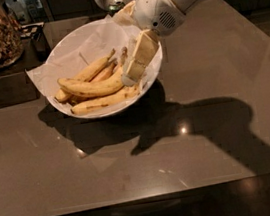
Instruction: Pick banana from white bowl
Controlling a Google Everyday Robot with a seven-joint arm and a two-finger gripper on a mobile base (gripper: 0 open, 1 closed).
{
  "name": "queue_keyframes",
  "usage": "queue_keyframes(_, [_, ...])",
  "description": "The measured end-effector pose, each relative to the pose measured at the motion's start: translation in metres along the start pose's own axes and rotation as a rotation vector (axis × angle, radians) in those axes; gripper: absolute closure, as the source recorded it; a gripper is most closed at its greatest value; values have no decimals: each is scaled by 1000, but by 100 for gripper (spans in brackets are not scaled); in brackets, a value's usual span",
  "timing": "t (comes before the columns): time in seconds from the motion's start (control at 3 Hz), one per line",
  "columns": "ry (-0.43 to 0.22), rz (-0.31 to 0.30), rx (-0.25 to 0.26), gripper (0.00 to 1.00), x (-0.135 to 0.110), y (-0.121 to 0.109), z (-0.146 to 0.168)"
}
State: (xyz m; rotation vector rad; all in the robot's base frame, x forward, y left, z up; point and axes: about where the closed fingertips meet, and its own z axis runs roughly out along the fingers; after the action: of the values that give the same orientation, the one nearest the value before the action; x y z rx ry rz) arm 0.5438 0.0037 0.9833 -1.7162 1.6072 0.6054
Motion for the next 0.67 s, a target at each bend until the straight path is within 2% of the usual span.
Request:
queue_keyframes(0.33, [-3, 2, -3, 0, 1, 0, 2])
queue_keyframes(0.67, [-77, -18, -32, 0, -11, -1, 22])
